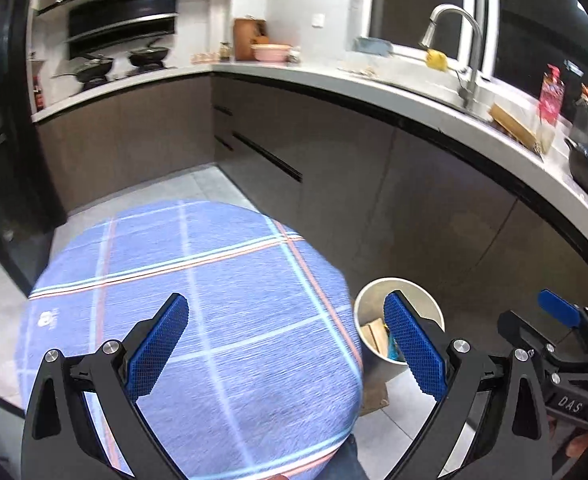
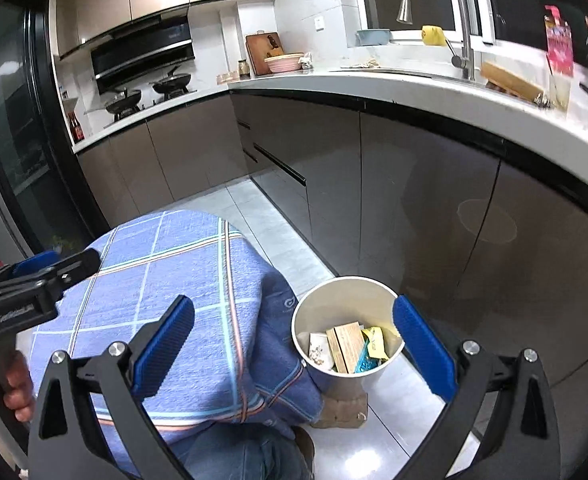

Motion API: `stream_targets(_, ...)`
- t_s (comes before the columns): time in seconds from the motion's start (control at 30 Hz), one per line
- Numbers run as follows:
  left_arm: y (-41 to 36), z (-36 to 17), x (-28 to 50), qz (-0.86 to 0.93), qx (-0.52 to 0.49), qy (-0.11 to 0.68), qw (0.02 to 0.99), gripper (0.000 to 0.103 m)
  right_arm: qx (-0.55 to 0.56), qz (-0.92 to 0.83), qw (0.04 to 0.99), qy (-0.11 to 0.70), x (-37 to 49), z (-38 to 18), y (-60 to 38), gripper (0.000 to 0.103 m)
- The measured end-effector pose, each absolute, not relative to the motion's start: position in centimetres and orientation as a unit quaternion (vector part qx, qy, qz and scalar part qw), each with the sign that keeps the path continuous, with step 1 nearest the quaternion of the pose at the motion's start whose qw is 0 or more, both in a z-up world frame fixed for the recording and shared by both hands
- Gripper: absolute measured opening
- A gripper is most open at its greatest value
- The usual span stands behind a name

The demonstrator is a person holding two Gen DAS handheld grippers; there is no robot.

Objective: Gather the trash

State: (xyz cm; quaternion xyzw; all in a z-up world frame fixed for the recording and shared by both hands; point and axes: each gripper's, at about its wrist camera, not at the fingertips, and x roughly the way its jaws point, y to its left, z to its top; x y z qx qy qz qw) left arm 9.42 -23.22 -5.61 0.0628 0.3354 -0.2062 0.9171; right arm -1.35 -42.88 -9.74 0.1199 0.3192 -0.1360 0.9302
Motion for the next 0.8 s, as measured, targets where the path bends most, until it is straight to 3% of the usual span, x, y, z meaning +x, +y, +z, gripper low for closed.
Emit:
stream_targets(0.33,-17.5,-1.5,4.7,-0.155,0.061,0.322,0.932,0.095,0.082,-0.150,0.931,0.323,-3.6,-4.3,-36.5,0.100)
stream_targets(0.8,-15.4,1.6,0.4,-0.145,0.057,0.290,0.944,0.095,0.043,-0.139,0.945,0.294,-6.4,-1.4,-32.8,0.100)
